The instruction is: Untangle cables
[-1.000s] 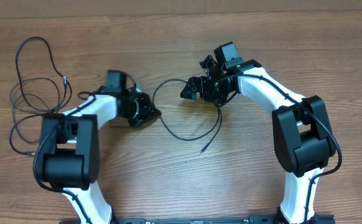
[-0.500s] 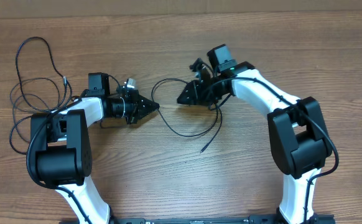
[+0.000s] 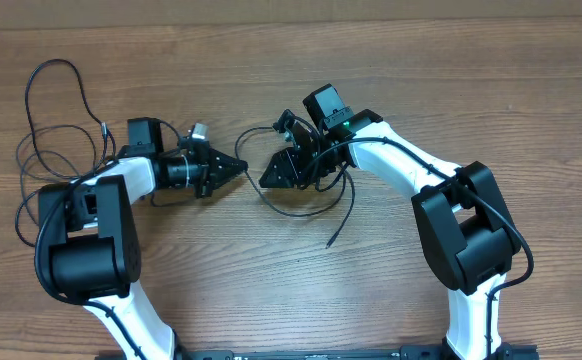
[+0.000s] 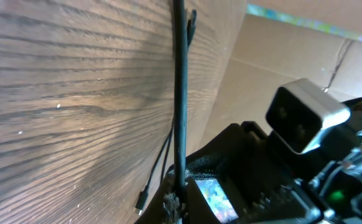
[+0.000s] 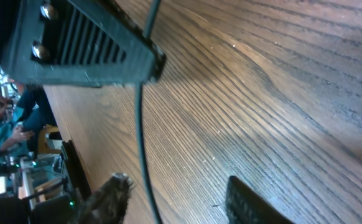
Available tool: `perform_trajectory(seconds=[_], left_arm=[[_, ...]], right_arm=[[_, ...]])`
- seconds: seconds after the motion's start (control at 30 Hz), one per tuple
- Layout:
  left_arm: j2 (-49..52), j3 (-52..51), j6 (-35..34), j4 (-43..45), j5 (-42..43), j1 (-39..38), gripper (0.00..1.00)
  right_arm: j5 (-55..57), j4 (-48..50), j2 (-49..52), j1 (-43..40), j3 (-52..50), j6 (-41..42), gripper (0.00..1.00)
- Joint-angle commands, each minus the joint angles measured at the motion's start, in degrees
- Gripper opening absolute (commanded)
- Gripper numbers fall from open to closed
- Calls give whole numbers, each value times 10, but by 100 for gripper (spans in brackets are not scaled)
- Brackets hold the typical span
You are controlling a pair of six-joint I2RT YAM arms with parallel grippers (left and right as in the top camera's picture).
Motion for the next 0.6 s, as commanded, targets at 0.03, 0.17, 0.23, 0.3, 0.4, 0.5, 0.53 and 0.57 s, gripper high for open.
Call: perform_trajectory(seconds=[0.03,0.17,0.23,0.3,0.4,0.5,0.53,0.57], left_arm=[[5,-3,13,1,25,3,4],[5,-3,13,5,25,3,4],[5,-3,13,5,25,3,4],[5,-3,13,5,25,1,4],[5,-3,2,5,25,0,4],[5,-3,-3,5,37,0,4],[5,-3,-3,5,39,0,4],[5,-3,-3,5,40,0,4]], right_arm=[[-9,6,3,1,0,-5,44],[-9,7,3,5,-1,-3,44],[-9,9,3,10,-1,-3,43],[-9,11,3,16,-1,-3,44],[-9,14,3,26,-1,-3,44],[-9,19,3,33,-1,-3,44],[-9,20,3,35,-1,-3,43],[-9,21,3,36,-1,-3,43]])
